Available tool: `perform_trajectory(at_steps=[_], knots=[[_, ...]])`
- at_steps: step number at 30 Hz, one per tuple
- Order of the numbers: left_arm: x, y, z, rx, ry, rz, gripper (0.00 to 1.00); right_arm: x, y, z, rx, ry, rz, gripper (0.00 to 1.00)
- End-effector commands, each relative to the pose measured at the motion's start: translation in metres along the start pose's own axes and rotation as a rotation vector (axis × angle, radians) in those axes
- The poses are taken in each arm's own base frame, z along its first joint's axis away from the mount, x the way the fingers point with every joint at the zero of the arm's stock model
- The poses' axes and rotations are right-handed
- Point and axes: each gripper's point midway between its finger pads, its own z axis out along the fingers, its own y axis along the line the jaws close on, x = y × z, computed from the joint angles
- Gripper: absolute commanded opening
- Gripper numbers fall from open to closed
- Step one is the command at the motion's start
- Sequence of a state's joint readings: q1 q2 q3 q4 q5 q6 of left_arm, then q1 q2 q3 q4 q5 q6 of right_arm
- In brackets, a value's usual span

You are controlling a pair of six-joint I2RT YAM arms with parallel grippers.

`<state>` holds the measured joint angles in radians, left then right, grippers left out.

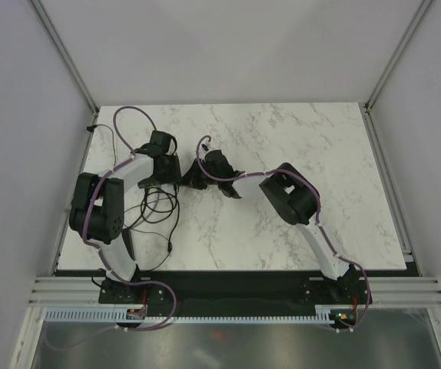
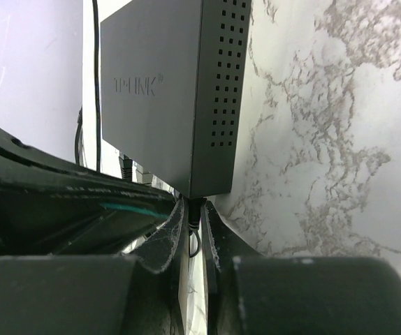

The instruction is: Pull the plug from the switch port

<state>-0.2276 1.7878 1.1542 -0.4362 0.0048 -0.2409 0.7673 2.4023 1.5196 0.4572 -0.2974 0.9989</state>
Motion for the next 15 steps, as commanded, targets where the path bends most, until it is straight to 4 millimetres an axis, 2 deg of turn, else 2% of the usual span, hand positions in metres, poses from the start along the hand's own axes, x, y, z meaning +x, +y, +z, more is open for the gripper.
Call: perform_trajectory(at_steps=[1, 5, 6, 11, 15], knots=[[0.006, -0.007, -0.001, 0.021, 0.011, 0.015, 0.02, 0.008, -0.022, 0.004, 0.065, 0.013, -0.010, 0.00], [0.004, -0.006, 0.004, 0.016, 0.017, 0.016, 0.02, 0.008, -0.022, 0.004, 0.066, 0.014, -0.010, 0.00], [0.000, 0.009, 0.006, -0.063, 0.003, 0.012, 0.02, 0.008, -0.023, 0.004, 0.067, 0.015, -0.010, 0.00], [-0.007, 0.014, 0.015, -0.056, 0.009, -0.022, 0.02, 0.014, -0.036, -0.001, 0.147, 0.027, -0.022, 0.00], [-0.017, 0.026, 0.016, -0.043, -0.004, -0.082, 0.02, 0.013, -0.042, -0.009, 0.212, 0.006, -0.063, 0.00]])
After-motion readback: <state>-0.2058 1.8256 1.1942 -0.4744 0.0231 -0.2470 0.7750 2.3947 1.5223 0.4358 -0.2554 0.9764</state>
